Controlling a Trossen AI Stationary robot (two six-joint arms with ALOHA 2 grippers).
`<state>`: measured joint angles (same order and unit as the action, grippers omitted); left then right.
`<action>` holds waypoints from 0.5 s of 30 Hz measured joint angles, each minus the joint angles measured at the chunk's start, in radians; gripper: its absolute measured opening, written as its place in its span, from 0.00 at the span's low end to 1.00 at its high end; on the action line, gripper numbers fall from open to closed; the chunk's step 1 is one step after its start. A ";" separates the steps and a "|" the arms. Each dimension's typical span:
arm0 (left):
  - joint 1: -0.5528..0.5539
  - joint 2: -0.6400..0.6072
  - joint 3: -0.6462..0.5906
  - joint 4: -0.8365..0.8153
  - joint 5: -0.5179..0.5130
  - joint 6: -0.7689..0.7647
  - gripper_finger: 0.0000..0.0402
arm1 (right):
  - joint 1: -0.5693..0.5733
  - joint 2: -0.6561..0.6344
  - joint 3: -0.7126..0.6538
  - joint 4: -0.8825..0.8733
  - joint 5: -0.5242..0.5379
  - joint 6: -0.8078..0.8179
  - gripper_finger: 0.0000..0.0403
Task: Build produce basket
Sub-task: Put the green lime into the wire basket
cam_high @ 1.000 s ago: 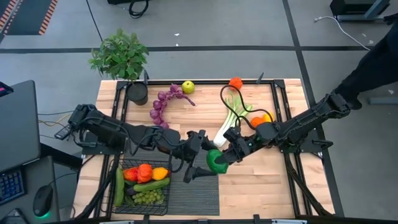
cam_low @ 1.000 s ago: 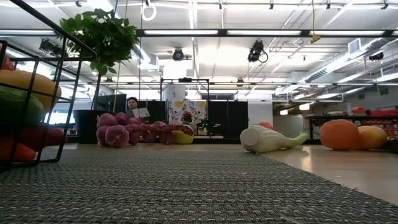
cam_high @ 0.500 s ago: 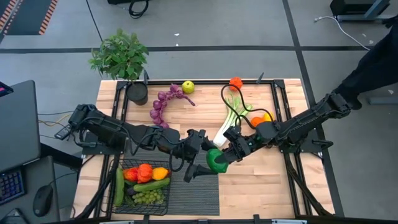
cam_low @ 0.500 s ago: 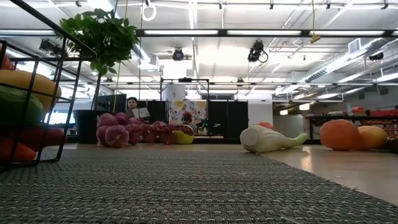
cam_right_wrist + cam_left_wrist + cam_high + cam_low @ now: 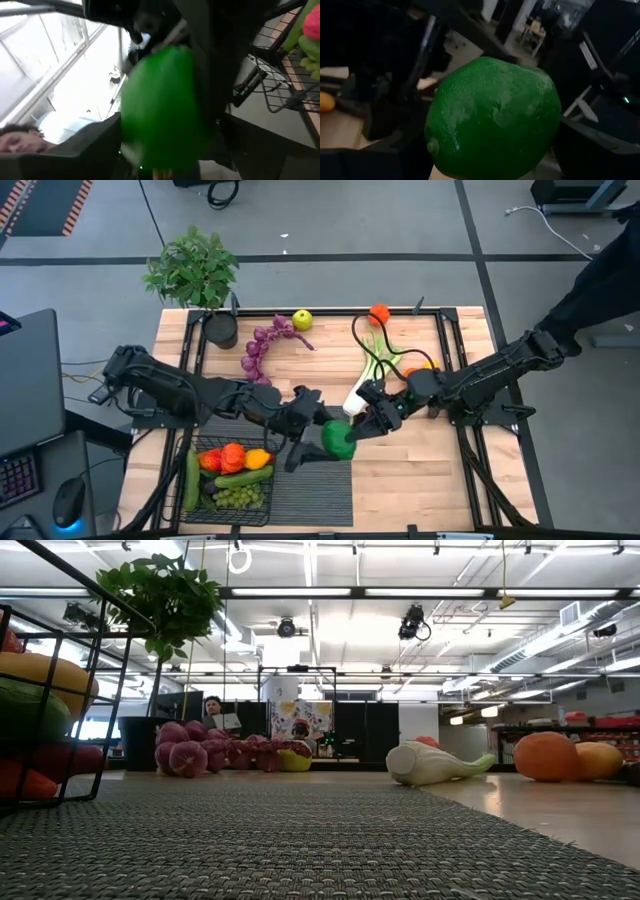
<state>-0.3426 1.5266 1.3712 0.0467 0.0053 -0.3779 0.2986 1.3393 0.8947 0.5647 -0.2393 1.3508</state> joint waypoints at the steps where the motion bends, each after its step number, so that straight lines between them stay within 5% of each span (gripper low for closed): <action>1: -0.004 -0.014 0.000 -0.029 0.001 0.000 0.83 | -0.003 0.001 0.000 0.000 -0.005 -0.007 0.83; 7: -0.031 -0.101 0.008 -0.192 0.014 0.014 0.83 | -0.025 0.005 -0.007 -0.090 -0.039 -0.021 0.83; 15: -0.101 -0.203 0.007 -0.650 0.010 -0.065 0.84 | -0.027 0.003 -0.005 -0.213 -0.054 -0.020 0.84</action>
<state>-0.4435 1.3234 1.3777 -0.6029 0.0158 -0.4432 0.2714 1.3426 0.8898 0.3521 -0.2932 1.3304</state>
